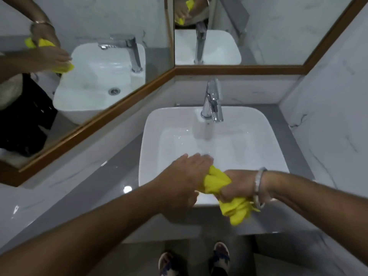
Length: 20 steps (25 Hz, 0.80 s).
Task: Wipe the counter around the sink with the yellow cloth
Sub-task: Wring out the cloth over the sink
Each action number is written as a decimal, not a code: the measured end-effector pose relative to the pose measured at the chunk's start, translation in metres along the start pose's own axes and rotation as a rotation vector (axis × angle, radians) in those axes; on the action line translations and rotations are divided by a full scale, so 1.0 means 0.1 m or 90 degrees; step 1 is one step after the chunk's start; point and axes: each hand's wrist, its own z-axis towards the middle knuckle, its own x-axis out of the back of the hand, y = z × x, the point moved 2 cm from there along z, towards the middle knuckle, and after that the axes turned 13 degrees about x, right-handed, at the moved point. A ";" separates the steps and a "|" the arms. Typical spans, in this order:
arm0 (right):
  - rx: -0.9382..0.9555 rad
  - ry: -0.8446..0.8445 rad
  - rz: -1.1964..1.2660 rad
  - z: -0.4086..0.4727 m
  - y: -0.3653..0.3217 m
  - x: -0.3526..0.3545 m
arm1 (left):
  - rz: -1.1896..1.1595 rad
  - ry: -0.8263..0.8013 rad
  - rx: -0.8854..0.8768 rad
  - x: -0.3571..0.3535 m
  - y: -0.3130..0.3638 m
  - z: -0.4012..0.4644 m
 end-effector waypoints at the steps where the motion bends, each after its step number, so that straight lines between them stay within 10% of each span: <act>1: -0.023 -0.037 0.048 0.03 -0.10 0.09 | -0.034 -0.020 0.022 0.00 -0.03 0.12; 9: -0.254 -0.091 -0.002 0.54 0.10 0.69 | 0.327 -0.272 0.042 -0.31 -0.13 1.31; 11: -0.211 -0.040 -0.229 0.75 0.25 0.80 | 0.275 -0.447 0.109 -0.50 -0.16 1.45; 15: 0.259 0.160 -0.996 1.04 0.33 1.08 | -0.397 -0.646 0.425 -0.83 -0.20 1.35; 20: 0.487 0.172 -1.126 1.18 0.52 1.22 | -1.080 -0.642 0.621 -1.39 0.11 1.05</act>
